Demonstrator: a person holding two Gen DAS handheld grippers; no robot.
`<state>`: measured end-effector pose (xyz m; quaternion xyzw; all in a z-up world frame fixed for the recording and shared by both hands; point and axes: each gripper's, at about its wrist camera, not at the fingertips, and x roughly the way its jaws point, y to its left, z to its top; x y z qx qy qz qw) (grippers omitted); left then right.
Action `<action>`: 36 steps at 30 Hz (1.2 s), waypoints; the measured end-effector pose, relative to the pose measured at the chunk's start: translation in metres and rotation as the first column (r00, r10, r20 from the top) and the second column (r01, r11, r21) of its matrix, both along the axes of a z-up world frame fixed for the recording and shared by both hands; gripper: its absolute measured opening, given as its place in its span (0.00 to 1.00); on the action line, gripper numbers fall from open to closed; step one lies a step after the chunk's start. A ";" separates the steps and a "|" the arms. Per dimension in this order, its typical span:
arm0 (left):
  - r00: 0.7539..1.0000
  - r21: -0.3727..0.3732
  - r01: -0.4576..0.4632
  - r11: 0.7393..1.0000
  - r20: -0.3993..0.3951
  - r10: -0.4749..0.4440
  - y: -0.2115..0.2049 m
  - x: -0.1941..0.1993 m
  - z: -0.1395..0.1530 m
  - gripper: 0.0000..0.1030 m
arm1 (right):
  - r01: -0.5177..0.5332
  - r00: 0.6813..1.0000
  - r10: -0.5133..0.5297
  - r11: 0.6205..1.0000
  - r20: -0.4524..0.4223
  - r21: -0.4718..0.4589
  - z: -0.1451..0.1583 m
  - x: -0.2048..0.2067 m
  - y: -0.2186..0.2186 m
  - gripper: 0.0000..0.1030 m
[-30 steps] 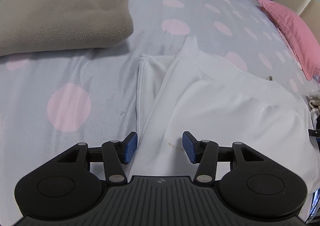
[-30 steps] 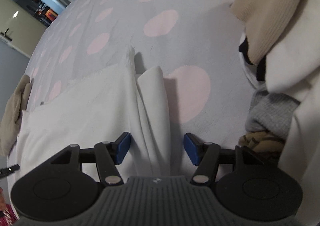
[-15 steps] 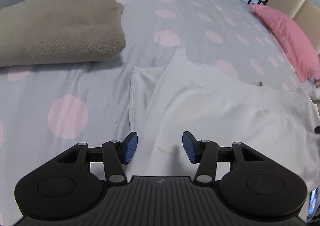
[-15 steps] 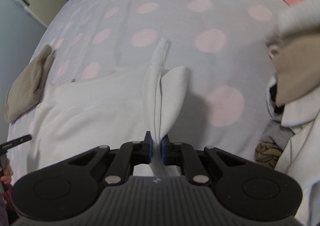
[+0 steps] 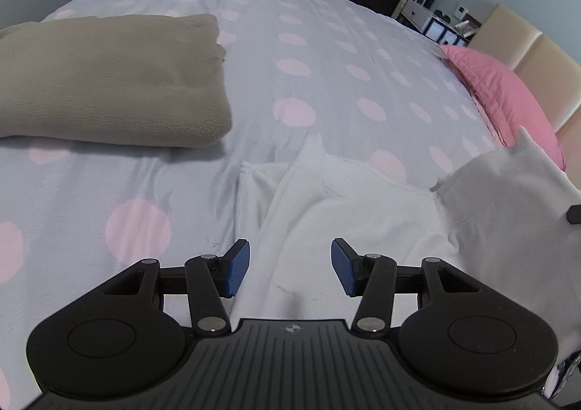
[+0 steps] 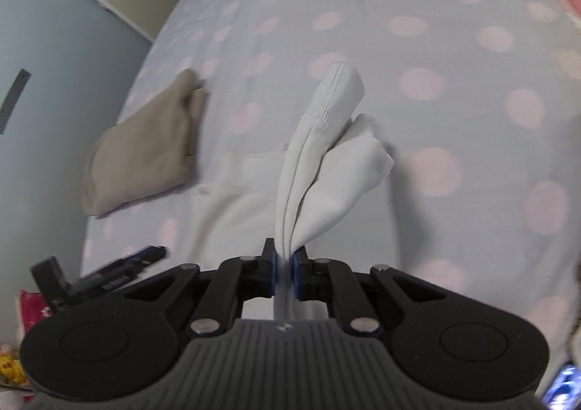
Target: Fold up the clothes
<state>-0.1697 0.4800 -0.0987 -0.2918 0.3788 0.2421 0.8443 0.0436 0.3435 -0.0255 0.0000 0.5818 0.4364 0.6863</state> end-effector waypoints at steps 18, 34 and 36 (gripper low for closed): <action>0.992 -0.012 -0.127 0.992 -0.021 0.127 0.039 -0.028 0.000 0.46 | -0.123 0.984 0.122 0.992 -0.132 0.001 -0.104 -0.095 0.181 0.10; 0.991 -0.011 -0.118 0.993 -0.057 0.117 0.037 -0.036 -0.001 0.46 | -0.238 0.967 0.237 0.971 -0.092 0.007 -0.128 -0.122 0.195 0.32; 0.992 -0.014 -0.114 0.993 -0.047 0.114 0.034 -0.039 0.002 0.46 | -0.243 0.969 0.244 0.970 -0.042 0.032 -0.111 -0.120 0.181 0.32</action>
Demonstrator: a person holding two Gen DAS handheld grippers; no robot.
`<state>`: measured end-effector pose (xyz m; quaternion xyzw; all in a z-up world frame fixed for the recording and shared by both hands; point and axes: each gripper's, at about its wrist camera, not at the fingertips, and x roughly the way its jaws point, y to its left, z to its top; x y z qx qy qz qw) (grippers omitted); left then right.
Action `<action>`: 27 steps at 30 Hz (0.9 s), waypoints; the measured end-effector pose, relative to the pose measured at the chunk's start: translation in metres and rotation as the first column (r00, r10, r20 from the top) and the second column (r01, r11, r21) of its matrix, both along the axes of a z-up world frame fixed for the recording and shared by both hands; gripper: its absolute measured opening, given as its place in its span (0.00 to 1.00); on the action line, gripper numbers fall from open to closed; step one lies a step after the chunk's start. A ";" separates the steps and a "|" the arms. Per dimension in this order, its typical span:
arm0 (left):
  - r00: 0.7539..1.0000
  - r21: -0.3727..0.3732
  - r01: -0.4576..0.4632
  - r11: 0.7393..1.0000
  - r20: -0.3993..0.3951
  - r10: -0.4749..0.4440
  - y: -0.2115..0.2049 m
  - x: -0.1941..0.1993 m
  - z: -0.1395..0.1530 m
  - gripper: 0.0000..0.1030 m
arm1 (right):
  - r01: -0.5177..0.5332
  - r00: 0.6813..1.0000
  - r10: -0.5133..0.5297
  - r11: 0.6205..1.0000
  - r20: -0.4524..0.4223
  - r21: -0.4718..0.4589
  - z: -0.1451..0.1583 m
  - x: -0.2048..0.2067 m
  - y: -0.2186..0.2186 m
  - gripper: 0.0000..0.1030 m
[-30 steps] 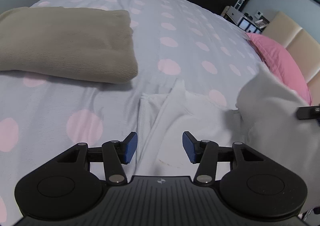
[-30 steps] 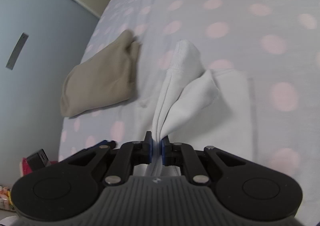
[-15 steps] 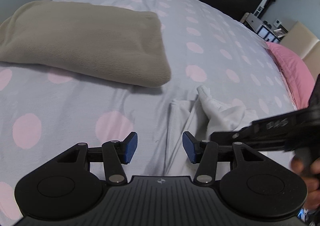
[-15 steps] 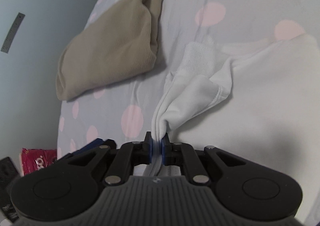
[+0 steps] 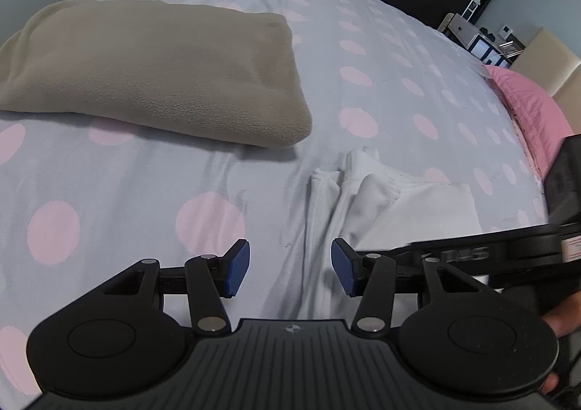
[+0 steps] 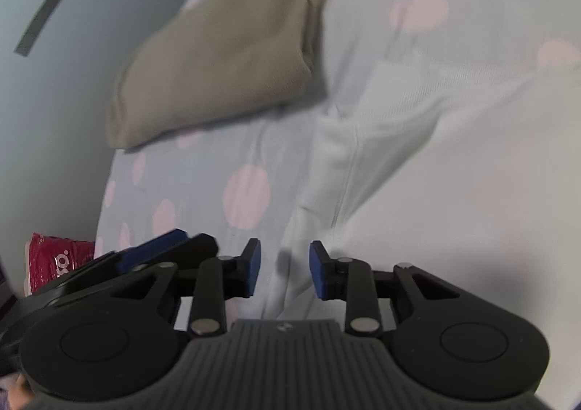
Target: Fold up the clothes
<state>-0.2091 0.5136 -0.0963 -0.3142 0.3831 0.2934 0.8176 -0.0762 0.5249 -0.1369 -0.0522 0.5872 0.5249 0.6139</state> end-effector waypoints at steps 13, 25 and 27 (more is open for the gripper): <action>0.985 -0.029 0.169 0.985 -0.017 -0.169 -0.070 -0.002 0.009 0.52 | 0.049 0.954 -0.057 0.998 0.295 0.035 0.015 -0.004 -0.171 0.41; 0.973 -0.019 0.192 0.981 -0.125 -0.193 -0.123 -0.026 -0.012 0.52 | 0.046 0.924 -0.043 0.999 0.379 0.000 -0.048 -0.069 -0.275 0.55; 0.967 0.006 0.191 0.982 -0.171 -0.187 -0.123 -0.023 -0.020 0.23 | 0.035 0.919 -0.027 0.999 0.394 -0.012 -0.059 -0.074 -0.271 0.55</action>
